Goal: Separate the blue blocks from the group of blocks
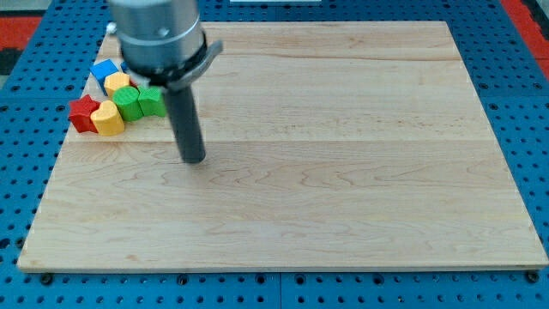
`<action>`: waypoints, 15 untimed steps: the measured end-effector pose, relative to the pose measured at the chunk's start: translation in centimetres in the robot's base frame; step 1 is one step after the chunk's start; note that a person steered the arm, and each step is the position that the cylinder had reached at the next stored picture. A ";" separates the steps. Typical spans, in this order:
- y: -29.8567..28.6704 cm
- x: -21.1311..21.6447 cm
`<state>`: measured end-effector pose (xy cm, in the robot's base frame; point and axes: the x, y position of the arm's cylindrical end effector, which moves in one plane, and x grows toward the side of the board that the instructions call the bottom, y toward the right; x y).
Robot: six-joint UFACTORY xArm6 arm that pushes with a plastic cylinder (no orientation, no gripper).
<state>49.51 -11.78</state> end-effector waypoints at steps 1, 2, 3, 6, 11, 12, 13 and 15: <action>-4.0 2.1; -11.1 2.1; -18.2 -0.1; -18.7 -8.8; -10.5 -17.9; -5.9 -18.0; -0.7 -18.4; -2.0 -21.2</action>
<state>28.28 -13.73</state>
